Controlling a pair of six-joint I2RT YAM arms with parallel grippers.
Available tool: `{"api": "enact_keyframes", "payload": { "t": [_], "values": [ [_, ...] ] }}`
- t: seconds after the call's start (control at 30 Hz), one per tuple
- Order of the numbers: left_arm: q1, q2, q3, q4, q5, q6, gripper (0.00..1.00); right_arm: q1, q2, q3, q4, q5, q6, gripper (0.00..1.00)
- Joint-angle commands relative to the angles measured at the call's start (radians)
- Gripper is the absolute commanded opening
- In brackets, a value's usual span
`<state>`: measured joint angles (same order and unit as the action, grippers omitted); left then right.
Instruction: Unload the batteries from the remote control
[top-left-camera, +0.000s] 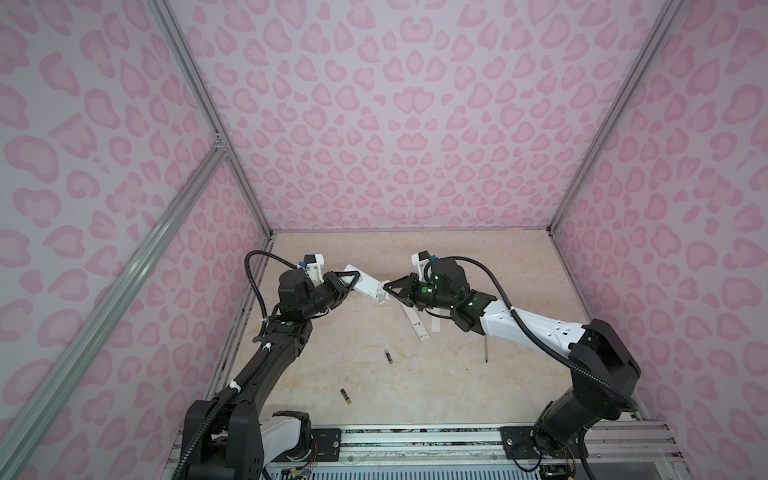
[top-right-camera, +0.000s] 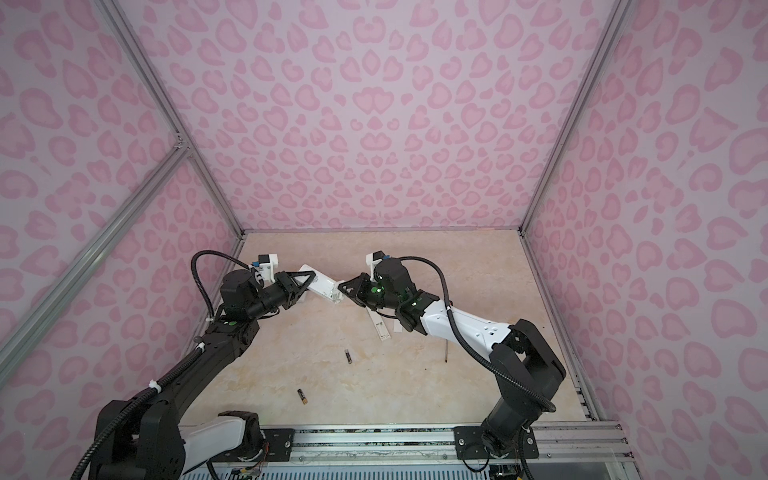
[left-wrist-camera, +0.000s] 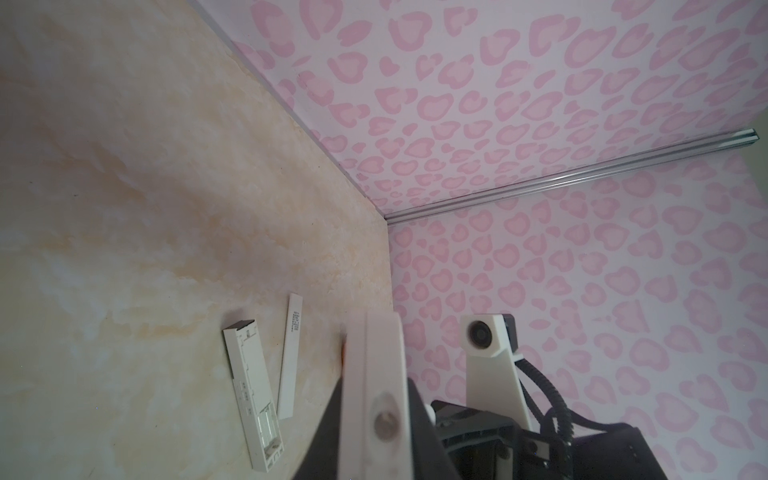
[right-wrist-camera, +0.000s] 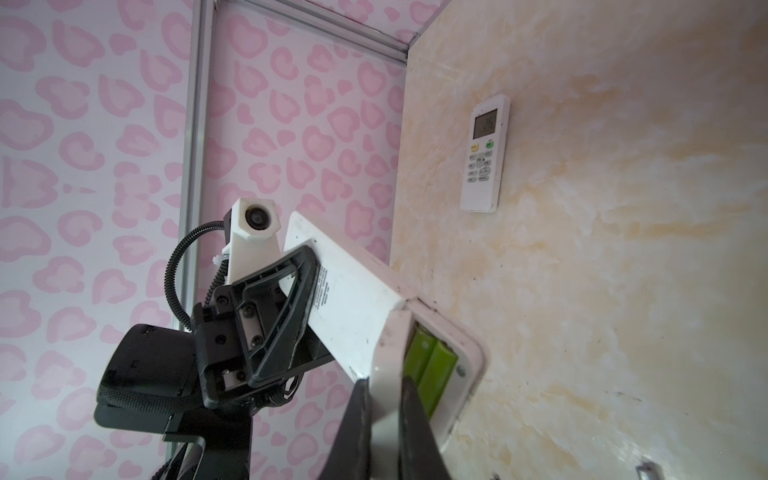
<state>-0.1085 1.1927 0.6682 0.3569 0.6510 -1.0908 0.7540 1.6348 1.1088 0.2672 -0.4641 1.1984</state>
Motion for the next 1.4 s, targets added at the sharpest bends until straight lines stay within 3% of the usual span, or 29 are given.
{"api": "enact_keyframes", "payload": {
  "t": [0.0, 0.27, 0.57, 0.73, 1.0, 1.23, 1.37],
  "values": [
    [0.000, 0.005, 0.000, 0.028, 0.018, 0.004, 0.03, -0.003, 0.014, 0.005, 0.035, -0.004, 0.013, 0.08],
    [0.004, 0.030, -0.001, 0.033, 0.027, 0.008, 0.03, -0.009, 0.022, 0.017, 0.046, -0.015, 0.013, 0.01],
    [0.007, 0.087, 0.011, 0.030, 0.050, 0.028, 0.03, -0.029, 0.014, 0.026, 0.014, -0.027, -0.027, 0.00],
    [0.009, 0.166, 0.020, 0.002, 0.077, 0.069, 0.03, -0.087, -0.026, 0.023, -0.223, 0.021, -0.226, 0.00],
    [-0.007, 0.392, 0.034, -0.054, 0.125, 0.144, 0.03, -0.214, -0.031, -0.002, -0.702, 0.271, -0.633, 0.00],
    [-0.056, 0.544, 0.075, -0.035, 0.154, 0.160, 0.03, -0.261, 0.071, 0.023, -0.863, 0.454, -0.785, 0.00],
    [-0.064, 0.584, 0.102, -0.036, 0.156, 0.161, 0.03, -0.274, 0.153, 0.058, -0.893, 0.478, -0.816, 0.01]
  ]
}}
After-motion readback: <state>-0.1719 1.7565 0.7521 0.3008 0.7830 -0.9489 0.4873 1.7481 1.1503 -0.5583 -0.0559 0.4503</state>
